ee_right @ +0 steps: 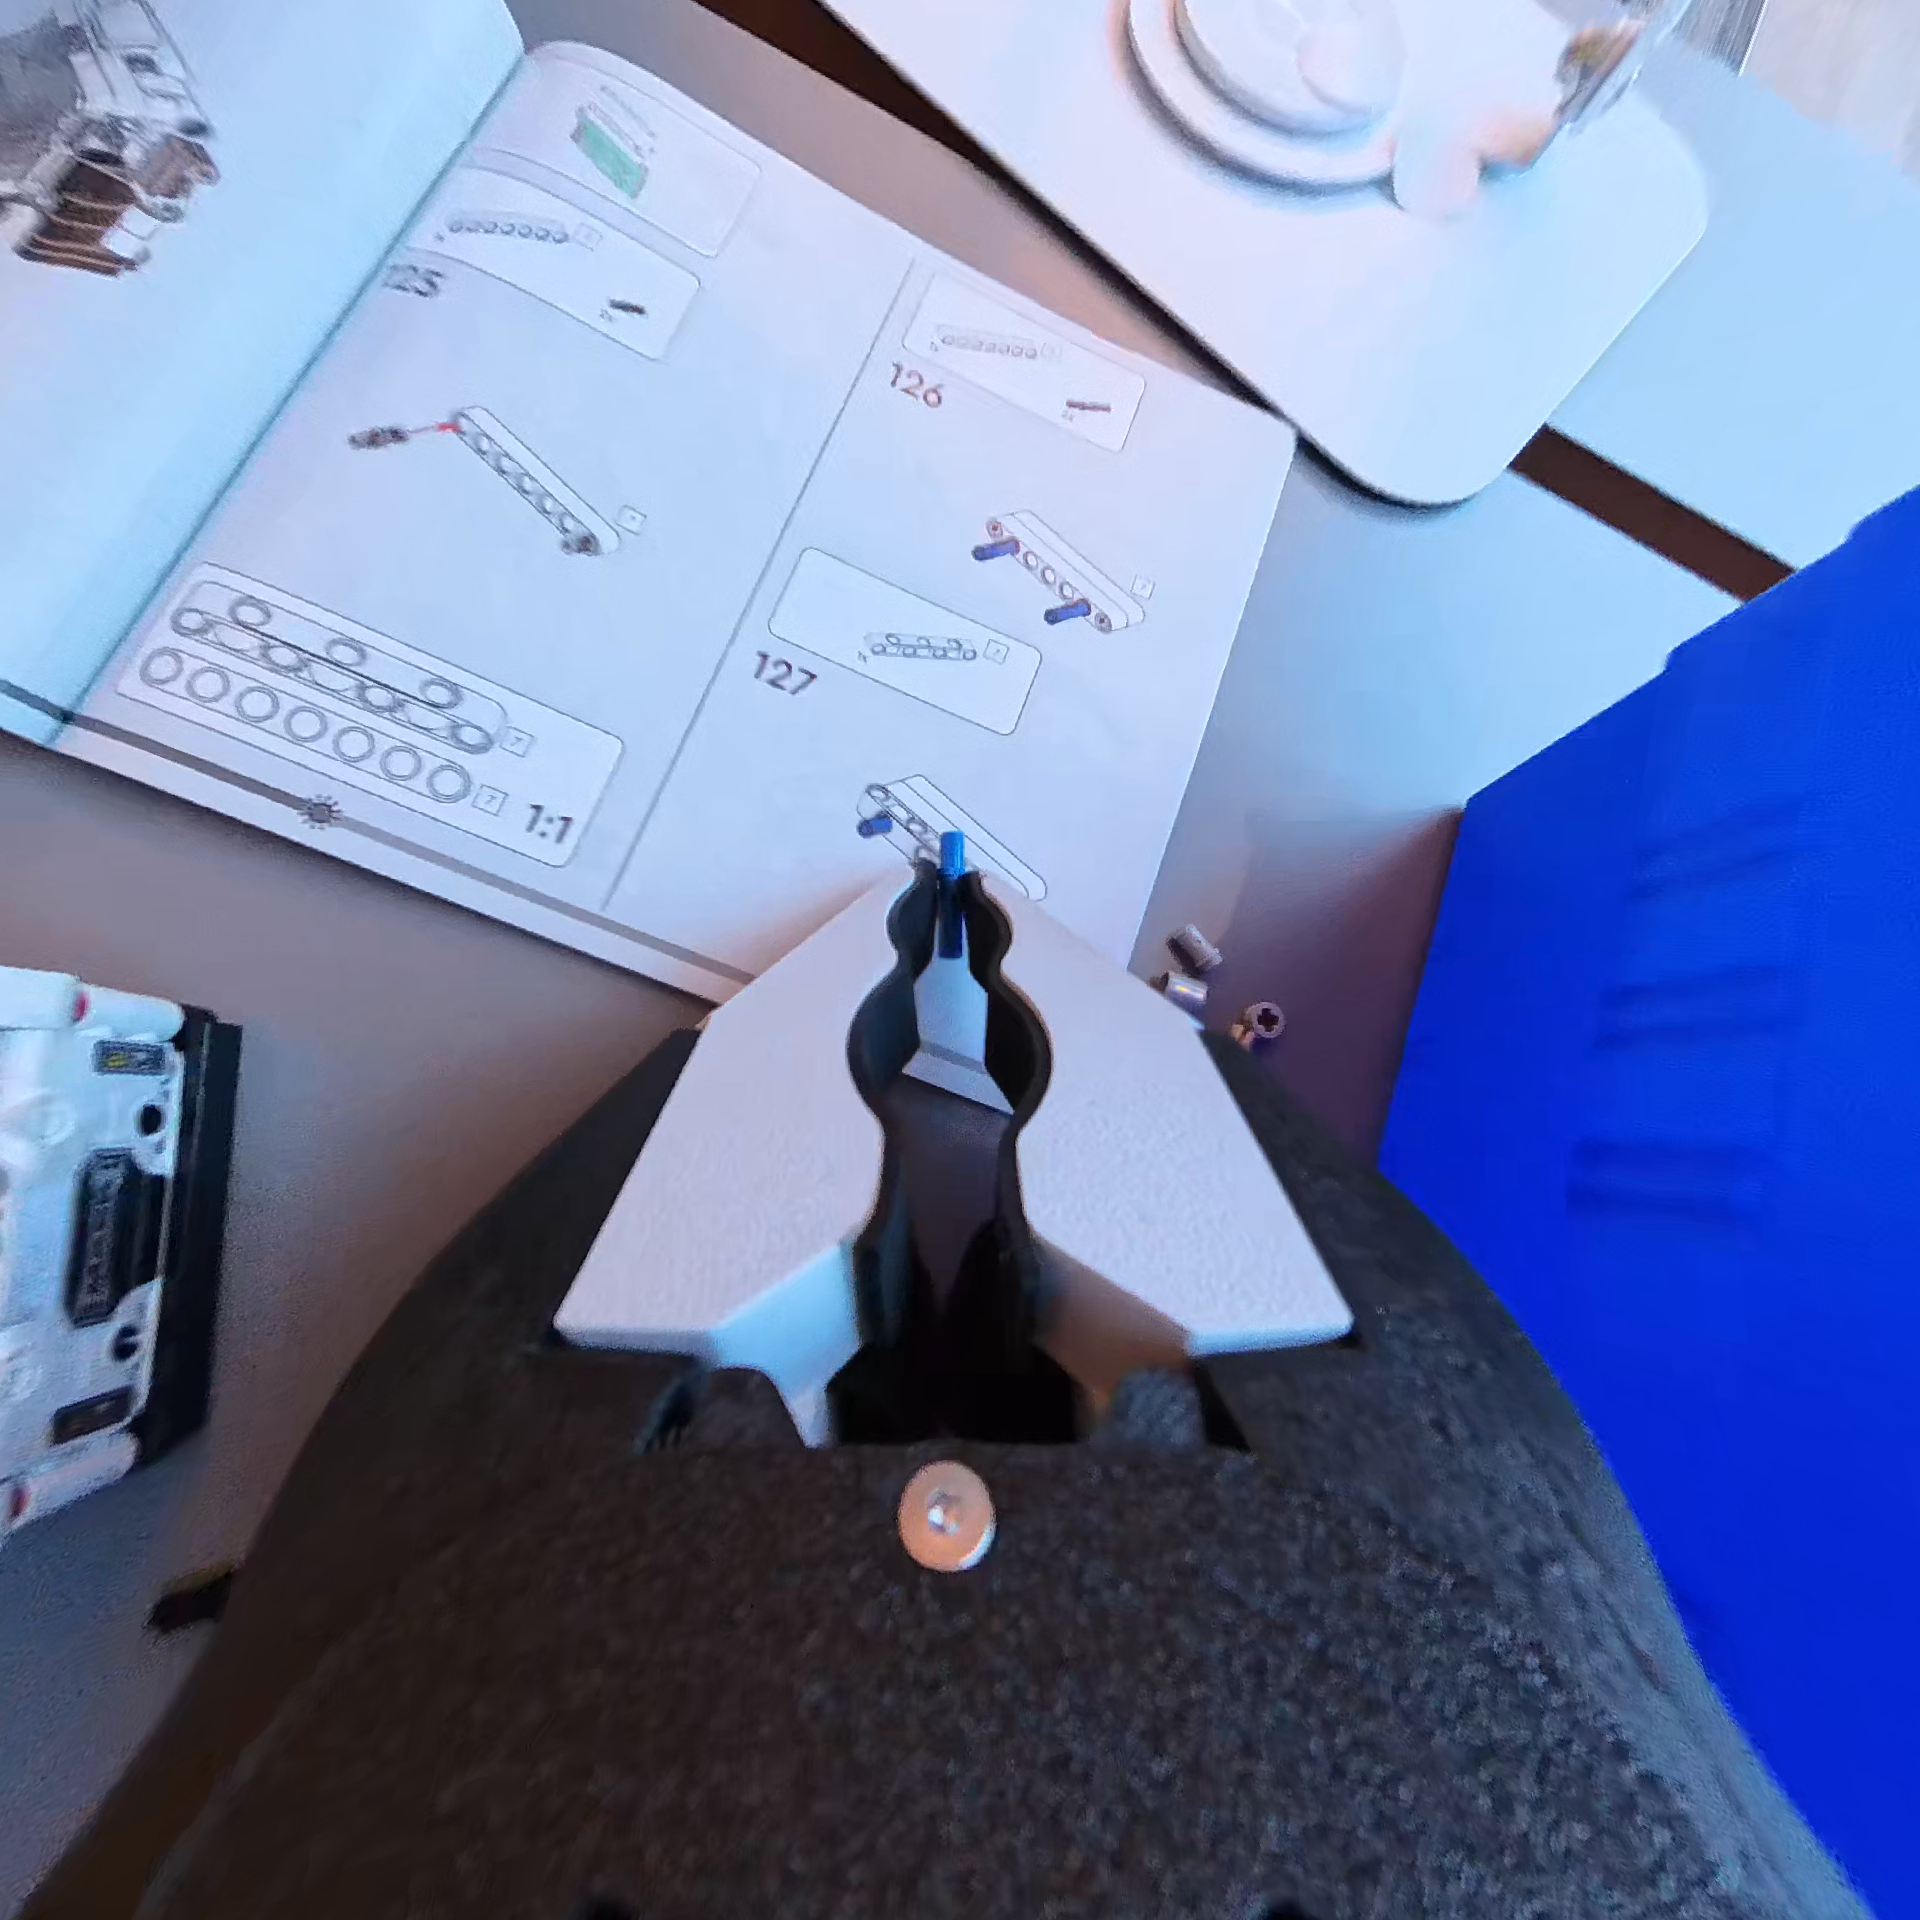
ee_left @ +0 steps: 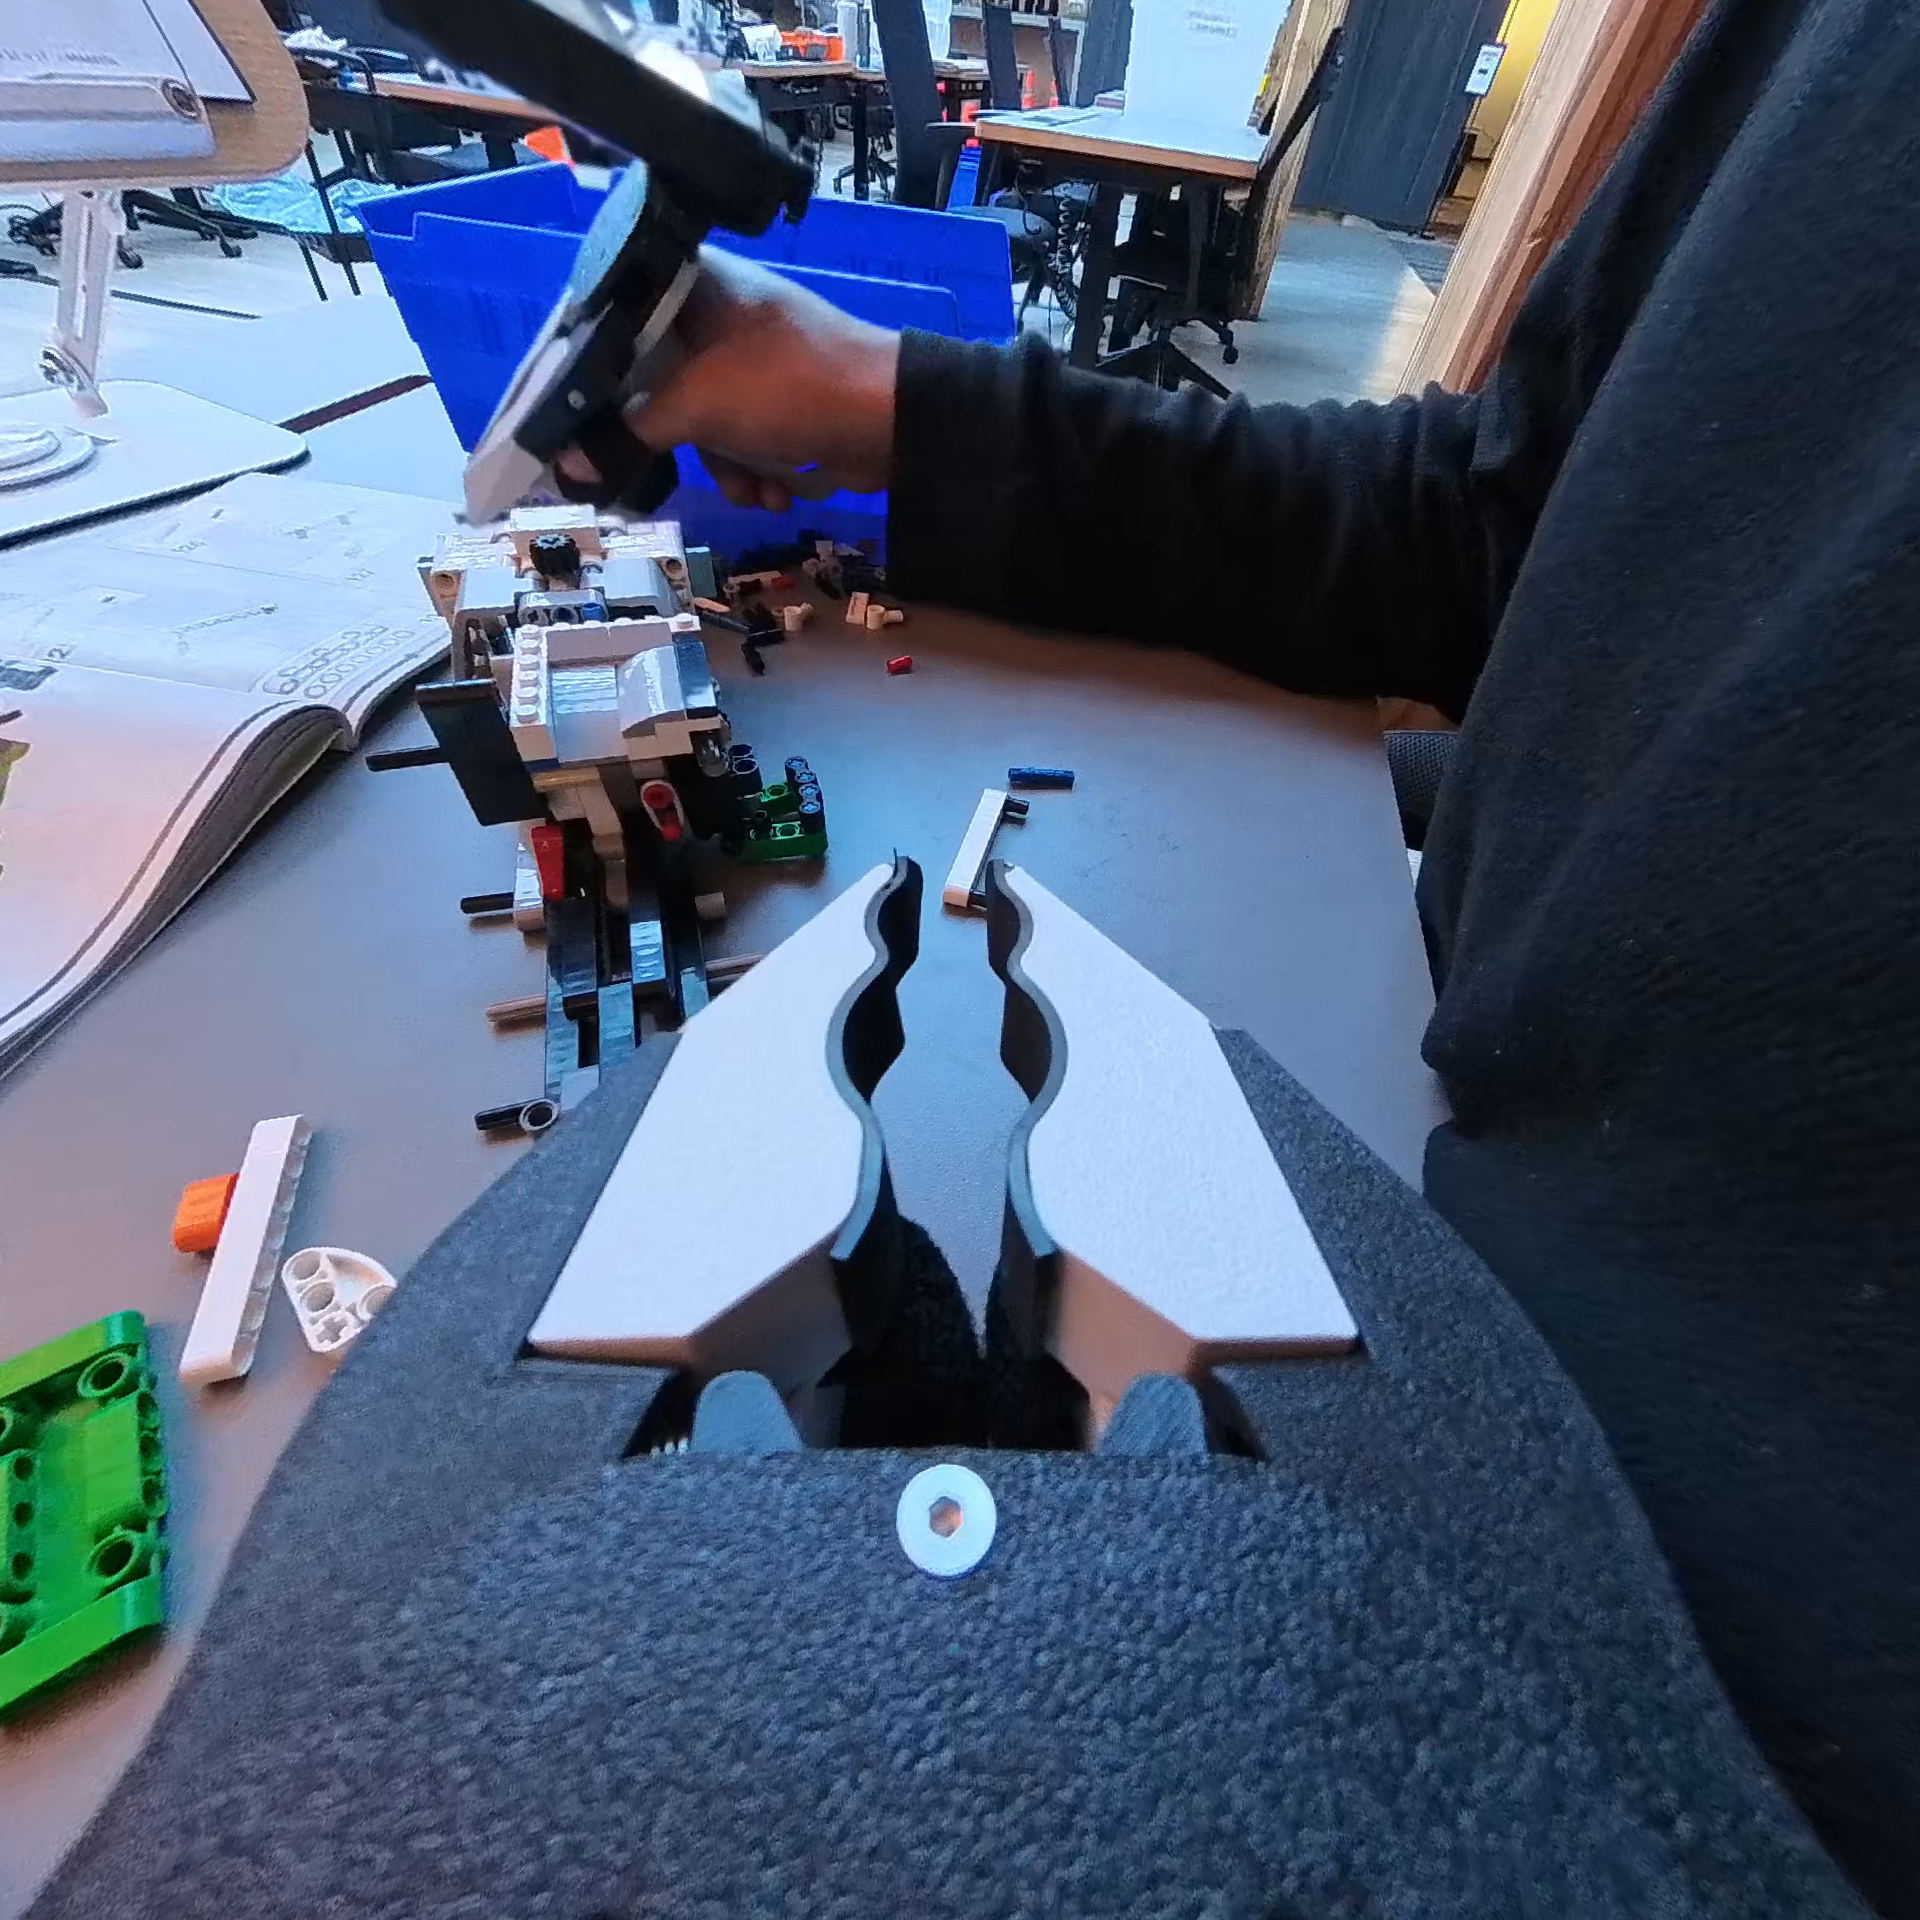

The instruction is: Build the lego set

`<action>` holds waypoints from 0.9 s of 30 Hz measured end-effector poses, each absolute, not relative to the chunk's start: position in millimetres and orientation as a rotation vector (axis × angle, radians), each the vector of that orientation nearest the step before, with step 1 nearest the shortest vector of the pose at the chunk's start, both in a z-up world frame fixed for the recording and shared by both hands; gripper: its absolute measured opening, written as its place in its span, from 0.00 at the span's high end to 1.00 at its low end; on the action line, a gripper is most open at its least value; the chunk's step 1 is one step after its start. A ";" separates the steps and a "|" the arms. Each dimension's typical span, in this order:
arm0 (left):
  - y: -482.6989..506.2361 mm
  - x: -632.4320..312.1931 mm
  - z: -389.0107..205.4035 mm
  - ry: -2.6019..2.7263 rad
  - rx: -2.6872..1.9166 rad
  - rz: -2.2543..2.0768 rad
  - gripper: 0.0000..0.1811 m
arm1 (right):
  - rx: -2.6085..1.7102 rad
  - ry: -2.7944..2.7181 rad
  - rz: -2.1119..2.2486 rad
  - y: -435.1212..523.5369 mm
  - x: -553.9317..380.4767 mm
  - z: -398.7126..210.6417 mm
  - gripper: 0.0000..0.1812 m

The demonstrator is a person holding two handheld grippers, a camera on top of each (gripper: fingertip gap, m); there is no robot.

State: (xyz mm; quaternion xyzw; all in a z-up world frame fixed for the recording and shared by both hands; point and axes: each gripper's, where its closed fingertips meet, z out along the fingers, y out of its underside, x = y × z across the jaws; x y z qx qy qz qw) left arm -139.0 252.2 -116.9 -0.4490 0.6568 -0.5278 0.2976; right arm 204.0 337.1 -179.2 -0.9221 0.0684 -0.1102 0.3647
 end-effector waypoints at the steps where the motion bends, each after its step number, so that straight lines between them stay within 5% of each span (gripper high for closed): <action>1: 252.0 -139.2 -116.8 1.746 -1.190 -1.399 0.94 | -2.357 0.157 -0.289 337.5 201.0 -171.1 0.98; 9: 249.6 -139.7 -117.9 1.756 -1.159 -1.352 0.95 | -2.116 -0.237 -0.208 285.3 93.8 -76.6 0.98; 16: 245.2 -135.6 -128.0 1.824 -1.178 -1.305 0.95 | -2.165 -0.510 0.437 180.4 -59.4 -124.5 0.98; 27: 229.1 -130.6 -147.9 1.925 -1.214 -1.151 0.93 | -2.209 -0.637 0.340 163.0 -90.1 -176.3 0.98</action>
